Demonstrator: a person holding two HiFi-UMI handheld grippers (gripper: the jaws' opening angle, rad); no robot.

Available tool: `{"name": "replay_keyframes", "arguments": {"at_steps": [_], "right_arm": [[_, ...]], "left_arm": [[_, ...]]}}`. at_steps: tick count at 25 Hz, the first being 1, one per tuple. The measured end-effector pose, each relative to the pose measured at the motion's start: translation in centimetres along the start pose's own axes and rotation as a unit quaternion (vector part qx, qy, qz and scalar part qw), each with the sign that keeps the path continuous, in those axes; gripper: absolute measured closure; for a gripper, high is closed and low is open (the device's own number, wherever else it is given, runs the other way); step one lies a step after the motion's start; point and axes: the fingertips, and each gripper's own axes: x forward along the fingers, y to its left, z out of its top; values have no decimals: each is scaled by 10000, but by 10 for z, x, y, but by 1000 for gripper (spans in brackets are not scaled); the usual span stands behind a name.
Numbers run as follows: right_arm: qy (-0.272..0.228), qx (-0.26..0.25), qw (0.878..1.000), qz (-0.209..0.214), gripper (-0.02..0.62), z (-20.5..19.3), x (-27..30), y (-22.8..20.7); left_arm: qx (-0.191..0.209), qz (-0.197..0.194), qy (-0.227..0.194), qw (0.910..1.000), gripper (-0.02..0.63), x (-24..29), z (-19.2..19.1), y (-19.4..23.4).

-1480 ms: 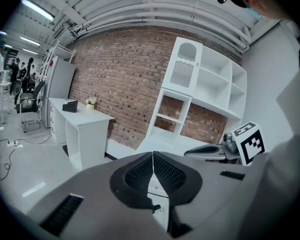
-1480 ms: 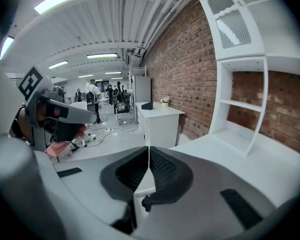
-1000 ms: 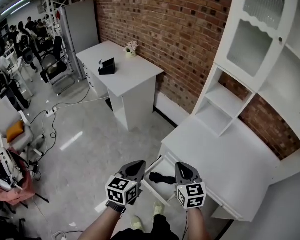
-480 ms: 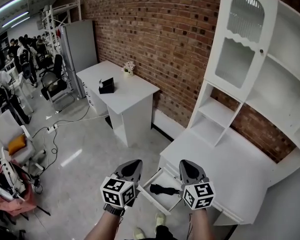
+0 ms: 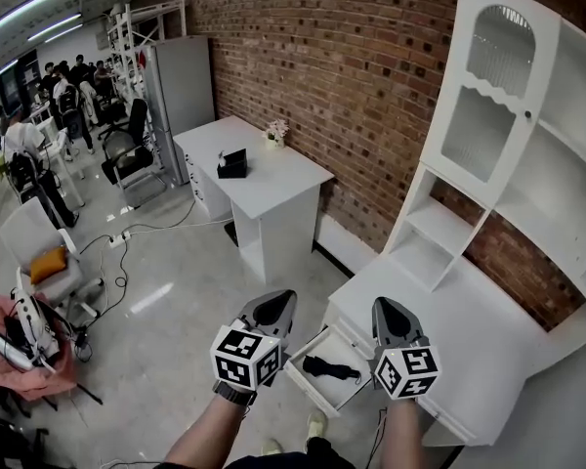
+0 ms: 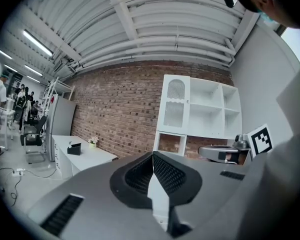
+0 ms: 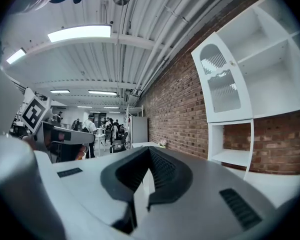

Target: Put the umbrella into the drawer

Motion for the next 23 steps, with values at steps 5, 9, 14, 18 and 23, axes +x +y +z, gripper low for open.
{"name": "replay_keyframes", "arguments": {"at_steps": [5, 9, 14, 18, 23], "right_arm": [[-136, -43, 9999, 29, 591, 13, -2, 7], [-181, -79, 9998, 41, 591, 16, -5, 7], [-189, -105, 9997, 80, 591, 19, -6, 9], [-191, -163, 9996, 91, 591, 20, -6, 9], [-216, -218, 9995, 116, 591, 22, -7, 10]], "left_arm": [[37, 49, -94, 9999, 598, -7, 10, 3], [105, 61, -146, 9998, 598, -7, 13, -1], [125, 82, -175, 9997, 598, -9, 16, -1], [143, 83, -191, 9997, 598, -10, 17, -2], [230, 113, -275, 9993, 598, -13, 22, -3]]}}
